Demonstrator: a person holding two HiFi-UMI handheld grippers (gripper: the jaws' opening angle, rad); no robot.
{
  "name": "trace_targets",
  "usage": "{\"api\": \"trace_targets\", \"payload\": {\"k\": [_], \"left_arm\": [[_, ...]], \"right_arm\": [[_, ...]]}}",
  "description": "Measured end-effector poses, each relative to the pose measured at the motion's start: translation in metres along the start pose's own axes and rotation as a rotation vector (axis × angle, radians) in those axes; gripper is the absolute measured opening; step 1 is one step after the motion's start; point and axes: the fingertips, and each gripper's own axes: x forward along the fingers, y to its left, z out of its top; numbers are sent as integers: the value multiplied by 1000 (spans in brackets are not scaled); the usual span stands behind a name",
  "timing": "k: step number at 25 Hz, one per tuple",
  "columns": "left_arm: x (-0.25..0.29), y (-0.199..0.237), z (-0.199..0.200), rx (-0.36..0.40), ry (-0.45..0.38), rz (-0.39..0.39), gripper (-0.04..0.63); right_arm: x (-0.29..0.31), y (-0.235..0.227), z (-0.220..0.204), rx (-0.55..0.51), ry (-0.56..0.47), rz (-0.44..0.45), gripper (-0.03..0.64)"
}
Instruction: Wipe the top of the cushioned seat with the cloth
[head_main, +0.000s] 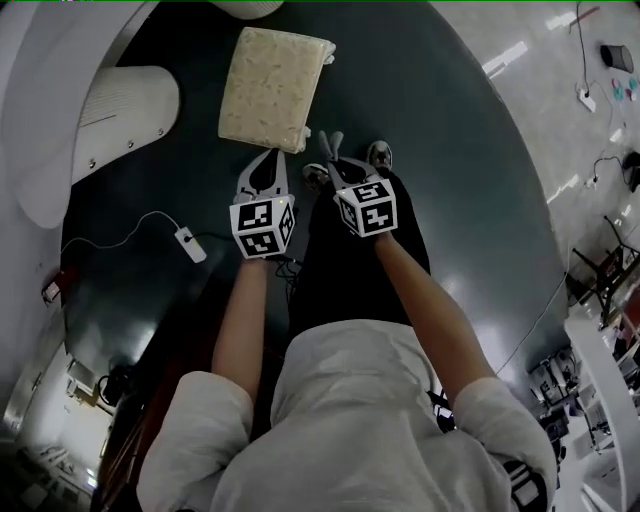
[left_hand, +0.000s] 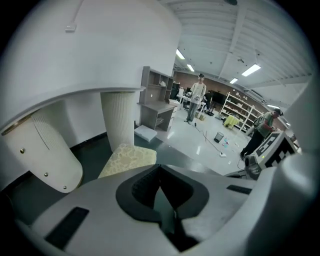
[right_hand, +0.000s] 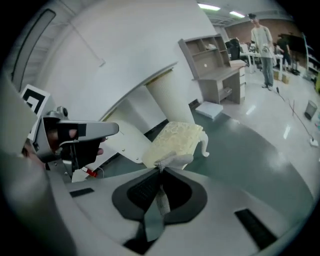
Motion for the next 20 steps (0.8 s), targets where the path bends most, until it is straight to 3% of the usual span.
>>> {"api": "trace_targets", "payload": {"k": [4,9,13,15,17,20], "left_arm": [[35,17,-41,-23,66,7,15],[60,46,-75,-91,81,62,15],[70,56,-106,-118,123,78,15],[72,62,-108,-161,114,87,15],[75,69,-104,-189,91,88,15],[80,82,-104,-174,83,80,15]], "right_arm": [[48,-14,-42,121,41,-7,28],[112,-37,-64,235,57,-41,28],[156,-39,-90,612,54,48,28],[173,-40,-98,731,48,59,28],[189,-42,-100,697,60,19,28],[204,-35,-98,550,89,-29,28]]}}
